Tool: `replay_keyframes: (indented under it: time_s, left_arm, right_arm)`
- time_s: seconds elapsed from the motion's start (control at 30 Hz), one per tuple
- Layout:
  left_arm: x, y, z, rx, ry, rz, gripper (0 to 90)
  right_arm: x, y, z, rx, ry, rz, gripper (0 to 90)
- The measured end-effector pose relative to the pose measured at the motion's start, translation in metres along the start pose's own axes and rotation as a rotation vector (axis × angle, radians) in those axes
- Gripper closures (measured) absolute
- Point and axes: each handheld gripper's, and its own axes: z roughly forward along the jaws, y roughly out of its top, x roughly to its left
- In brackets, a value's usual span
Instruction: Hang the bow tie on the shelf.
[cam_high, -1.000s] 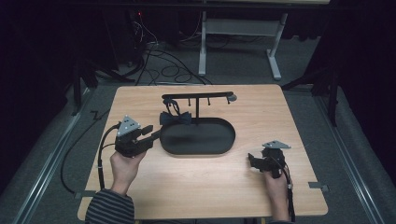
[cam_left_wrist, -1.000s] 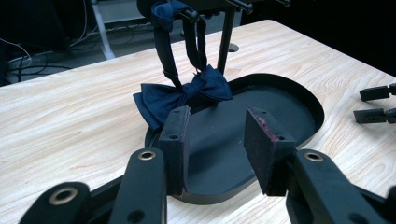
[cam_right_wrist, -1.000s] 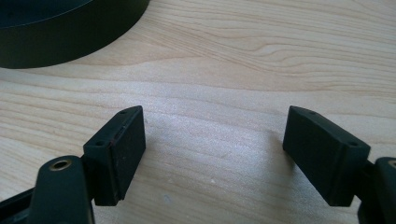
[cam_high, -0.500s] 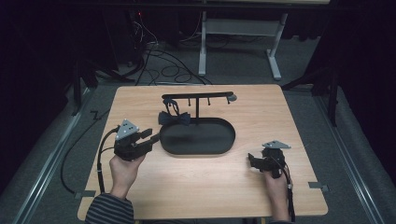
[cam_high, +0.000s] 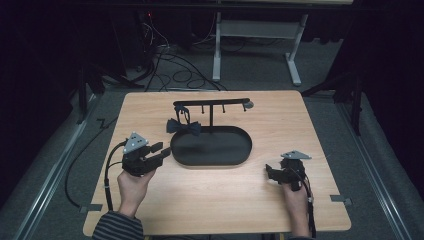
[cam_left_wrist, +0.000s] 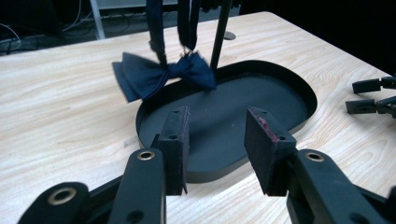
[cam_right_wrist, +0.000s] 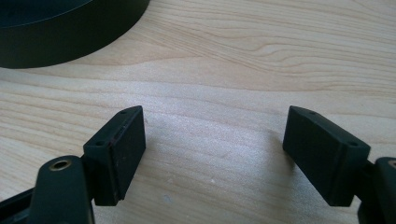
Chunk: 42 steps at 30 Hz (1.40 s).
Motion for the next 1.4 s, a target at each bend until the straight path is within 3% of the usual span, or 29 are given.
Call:
replay_keyframes:
  time_s: [0.33, 0.77, 0.97, 1.03, 1.23, 1.4]
  left_arm:
    - [0.001, -0.014, 0.005, 0.023, -0.025, -0.023, 60.1]
    - [0.002, -0.047, 0.023, 0.093, -0.058, -0.063, 59.0]
    - [0.003, -0.06, 0.031, 0.117, -0.038, -0.063, 58.4]
    - [0.006, -0.067, 0.037, 0.146, -0.03, -0.074, 57.9]
    - [0.007, -0.082, 0.051, 0.205, 0.015, -0.045, 56.4]
    - [0.006, -0.093, 0.06, 0.222, 0.075, -0.011, 51.1]
  right_arm:
    - [0.0, 0.0, 0.0, 0.0, 0.0, 0.0, 22.3]
    - [0.0, 0.0, 0.0, -0.002, 0.0, 0.0, 22.3]
    - [0.0, 0.0, 0.0, -0.002, 0.0, 0.0, 22.3]
    - [0.0, 0.0, 0.0, -0.002, 0.0, 0.0, 22.3]
    - [0.0, 0.0, 0.0, -0.002, 0.0, 0.0, 22.3]
    - [0.0, 0.0, 0.0, -0.002, 0.0, 0.0, 22.3]
